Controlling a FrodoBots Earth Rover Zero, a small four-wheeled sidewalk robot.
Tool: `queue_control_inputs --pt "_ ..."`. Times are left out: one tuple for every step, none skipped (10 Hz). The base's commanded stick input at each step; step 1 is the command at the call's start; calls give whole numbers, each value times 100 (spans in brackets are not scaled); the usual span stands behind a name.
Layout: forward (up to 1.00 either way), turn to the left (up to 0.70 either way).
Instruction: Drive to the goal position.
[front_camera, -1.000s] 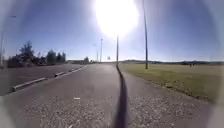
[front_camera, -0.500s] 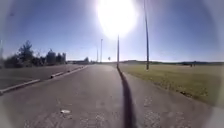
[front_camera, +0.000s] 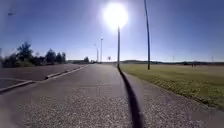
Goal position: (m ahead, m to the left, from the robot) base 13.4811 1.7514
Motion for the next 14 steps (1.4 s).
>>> queue_control_inputs --pt "100 0" --pt "100 0" --pt "100 0" --pt "100 0" --pt "100 0" --pt "100 0" --pt "100 0" --pt "100 0" --pt "100 0" --pt "100 0" --pt "100 0" --pt "100 0" --pt "100 0" --pt "100 0"
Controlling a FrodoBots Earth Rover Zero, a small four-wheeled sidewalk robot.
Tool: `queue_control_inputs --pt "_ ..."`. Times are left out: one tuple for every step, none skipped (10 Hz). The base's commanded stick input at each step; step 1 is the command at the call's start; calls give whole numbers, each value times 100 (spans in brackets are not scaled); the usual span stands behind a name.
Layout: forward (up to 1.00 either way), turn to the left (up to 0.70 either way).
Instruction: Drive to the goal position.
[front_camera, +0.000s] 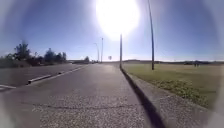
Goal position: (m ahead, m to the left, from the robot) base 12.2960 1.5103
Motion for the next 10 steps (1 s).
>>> queue_control_inputs --pt "100 0" --pt "100 10" --pt "100 23" --pt "100 40" --pt "100 40" --pt "100 40" --pt "100 22" --pt "100 5" --pt "100 0" --pt "100 0"
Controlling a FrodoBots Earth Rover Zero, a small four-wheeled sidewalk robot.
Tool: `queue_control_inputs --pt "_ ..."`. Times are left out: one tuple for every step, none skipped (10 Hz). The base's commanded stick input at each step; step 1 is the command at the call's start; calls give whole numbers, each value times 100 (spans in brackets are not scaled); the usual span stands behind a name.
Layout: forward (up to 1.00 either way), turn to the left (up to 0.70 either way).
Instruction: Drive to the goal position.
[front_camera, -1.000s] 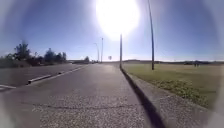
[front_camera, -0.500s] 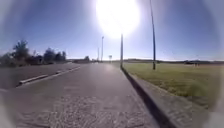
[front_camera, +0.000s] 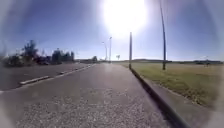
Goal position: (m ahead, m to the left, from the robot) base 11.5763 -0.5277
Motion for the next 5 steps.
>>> queue_control_inputs --pt "100 0" --pt "100 0" --pt "100 0" --pt "100 0" --pt "100 0"
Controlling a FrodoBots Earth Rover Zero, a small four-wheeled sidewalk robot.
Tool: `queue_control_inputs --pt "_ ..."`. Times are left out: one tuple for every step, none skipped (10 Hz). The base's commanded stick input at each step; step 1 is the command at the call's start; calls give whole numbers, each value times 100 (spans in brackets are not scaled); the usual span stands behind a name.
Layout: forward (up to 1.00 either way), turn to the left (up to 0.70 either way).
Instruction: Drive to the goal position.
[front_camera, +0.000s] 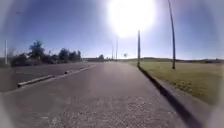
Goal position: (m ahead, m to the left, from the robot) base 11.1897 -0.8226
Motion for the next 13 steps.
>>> queue_control_inputs --pt "100 0" --pt "100 0" --pt "100 0" --pt "100 0" --pt "100 0" --pt "100 0" --pt "100 0" --pt "100 0" --pt "100 0" --pt "100 0" --pt "100 0" --pt "100 0" --pt "100 0"
